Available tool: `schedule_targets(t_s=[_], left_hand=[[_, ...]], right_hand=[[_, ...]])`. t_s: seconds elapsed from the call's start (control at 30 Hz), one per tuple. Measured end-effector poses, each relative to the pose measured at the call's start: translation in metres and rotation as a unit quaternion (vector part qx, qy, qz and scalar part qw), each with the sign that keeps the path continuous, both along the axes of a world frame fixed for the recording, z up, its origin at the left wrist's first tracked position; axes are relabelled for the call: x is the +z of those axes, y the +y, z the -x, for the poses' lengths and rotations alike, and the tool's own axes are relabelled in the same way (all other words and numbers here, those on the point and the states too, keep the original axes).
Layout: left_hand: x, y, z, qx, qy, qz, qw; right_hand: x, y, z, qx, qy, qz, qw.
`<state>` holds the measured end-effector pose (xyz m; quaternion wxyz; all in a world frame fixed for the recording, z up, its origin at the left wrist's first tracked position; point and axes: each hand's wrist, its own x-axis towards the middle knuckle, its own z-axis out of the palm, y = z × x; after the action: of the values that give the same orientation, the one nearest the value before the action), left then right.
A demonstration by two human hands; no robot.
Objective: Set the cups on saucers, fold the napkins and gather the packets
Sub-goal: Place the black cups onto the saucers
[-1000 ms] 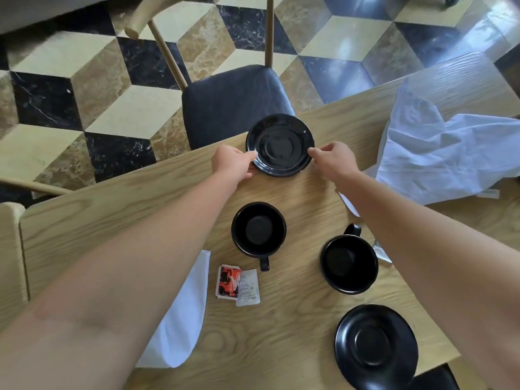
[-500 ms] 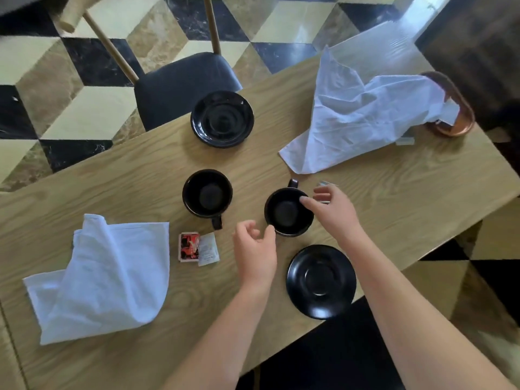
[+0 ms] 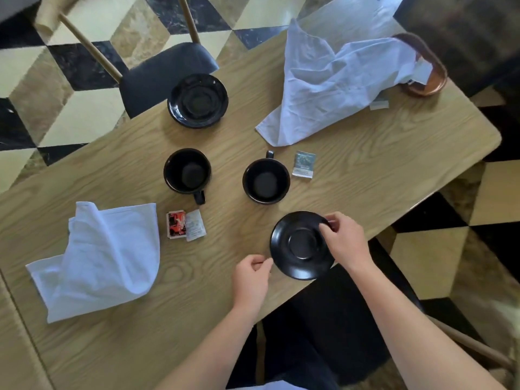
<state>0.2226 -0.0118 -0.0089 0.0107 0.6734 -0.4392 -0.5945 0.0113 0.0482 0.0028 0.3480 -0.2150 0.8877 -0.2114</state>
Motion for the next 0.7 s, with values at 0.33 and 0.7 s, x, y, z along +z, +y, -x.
schedule_targets(t_s=[0.33, 0.7], left_hand=[[-0.007, 0.001, 0.000, -0.010, 0.009, -0.006, 1.000], [0.027, -0.114, 0.045, 0.120, 0.161, -0.017, 0.980]], right_hand=[[-0.013, 0.017, -0.005, -0.030, -0.041, 0.022, 0.998], [0.031, -0.114, 0.012, -0.048, -0.179, 0.125, 0.975]])
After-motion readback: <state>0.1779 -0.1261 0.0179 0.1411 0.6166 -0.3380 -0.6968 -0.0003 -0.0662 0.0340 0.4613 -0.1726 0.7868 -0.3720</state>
